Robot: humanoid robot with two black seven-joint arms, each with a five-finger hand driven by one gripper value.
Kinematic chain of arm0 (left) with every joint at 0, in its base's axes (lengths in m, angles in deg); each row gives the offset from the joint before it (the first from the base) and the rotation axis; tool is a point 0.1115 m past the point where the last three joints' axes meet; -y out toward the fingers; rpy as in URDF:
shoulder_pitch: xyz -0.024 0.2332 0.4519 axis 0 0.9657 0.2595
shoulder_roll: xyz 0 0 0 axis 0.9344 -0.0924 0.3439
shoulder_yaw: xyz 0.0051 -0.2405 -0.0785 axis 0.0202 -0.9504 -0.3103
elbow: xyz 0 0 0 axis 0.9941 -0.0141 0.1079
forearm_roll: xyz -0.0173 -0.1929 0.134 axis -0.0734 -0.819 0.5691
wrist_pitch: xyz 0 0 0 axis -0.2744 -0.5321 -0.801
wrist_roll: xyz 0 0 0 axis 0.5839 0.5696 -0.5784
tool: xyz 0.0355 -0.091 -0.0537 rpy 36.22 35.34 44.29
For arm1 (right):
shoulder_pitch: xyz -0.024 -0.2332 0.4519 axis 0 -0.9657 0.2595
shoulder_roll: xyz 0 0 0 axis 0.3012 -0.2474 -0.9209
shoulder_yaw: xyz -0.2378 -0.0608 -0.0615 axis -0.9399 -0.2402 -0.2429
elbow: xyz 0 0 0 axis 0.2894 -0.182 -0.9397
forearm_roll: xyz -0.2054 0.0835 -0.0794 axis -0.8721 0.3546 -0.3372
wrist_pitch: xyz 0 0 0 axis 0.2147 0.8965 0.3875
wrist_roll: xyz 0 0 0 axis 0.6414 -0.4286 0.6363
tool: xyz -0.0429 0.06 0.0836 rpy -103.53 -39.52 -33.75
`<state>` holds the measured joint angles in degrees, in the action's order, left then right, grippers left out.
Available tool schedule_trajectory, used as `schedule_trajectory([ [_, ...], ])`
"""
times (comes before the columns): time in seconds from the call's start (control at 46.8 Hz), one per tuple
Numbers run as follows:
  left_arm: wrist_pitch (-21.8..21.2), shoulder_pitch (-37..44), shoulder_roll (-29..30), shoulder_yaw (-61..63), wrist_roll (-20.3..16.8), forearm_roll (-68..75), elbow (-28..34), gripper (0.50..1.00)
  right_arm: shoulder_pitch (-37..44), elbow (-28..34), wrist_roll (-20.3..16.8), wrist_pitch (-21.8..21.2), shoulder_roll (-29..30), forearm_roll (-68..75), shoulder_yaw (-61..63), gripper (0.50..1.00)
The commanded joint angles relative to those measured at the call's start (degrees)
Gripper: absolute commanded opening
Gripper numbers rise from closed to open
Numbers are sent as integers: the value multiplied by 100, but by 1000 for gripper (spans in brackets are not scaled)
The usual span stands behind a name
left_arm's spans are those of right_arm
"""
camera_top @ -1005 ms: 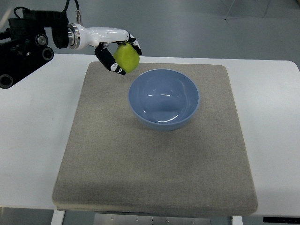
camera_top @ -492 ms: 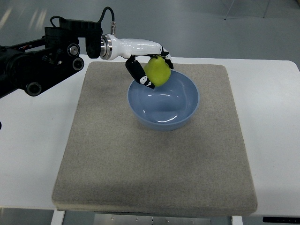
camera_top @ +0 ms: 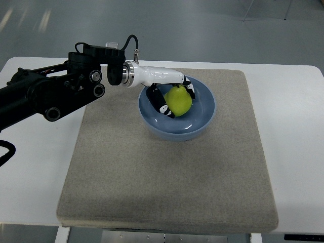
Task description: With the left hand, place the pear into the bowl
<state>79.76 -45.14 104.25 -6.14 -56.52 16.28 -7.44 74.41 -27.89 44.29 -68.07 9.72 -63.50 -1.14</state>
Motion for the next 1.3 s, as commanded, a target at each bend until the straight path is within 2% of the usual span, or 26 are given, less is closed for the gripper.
schedule_trajectory([
  [0.0,-1,44,-10,0,-1,0,-1,776,0,0,0,-1,0,0,0,926],
  [0.278,-1,97,-1,-18,-27,-97,-1,962,0,0,0,-1,0,8,0,924],
  [0.385,-1,105,-10,-18,-36,-97,-10,966,0,0,0,-1,0,8,0,926],
  [0.449,-1,97,-10,-18,-36,-97,-10,990,0,0,0,-1,0,8,0,926],
  [0.791,-28,35,-1,-114,-36,-105,-19,990,0,0,0,-1,0,0,0,924],
  [1.069,-36,-18,78,-756,-27,-132,25,990,0,0,0,-1,0,-1,0,924],
  [1.283,-45,-27,166,-1362,-18,-167,710,990,0,9,0,-1,0,-1,0,926],
])
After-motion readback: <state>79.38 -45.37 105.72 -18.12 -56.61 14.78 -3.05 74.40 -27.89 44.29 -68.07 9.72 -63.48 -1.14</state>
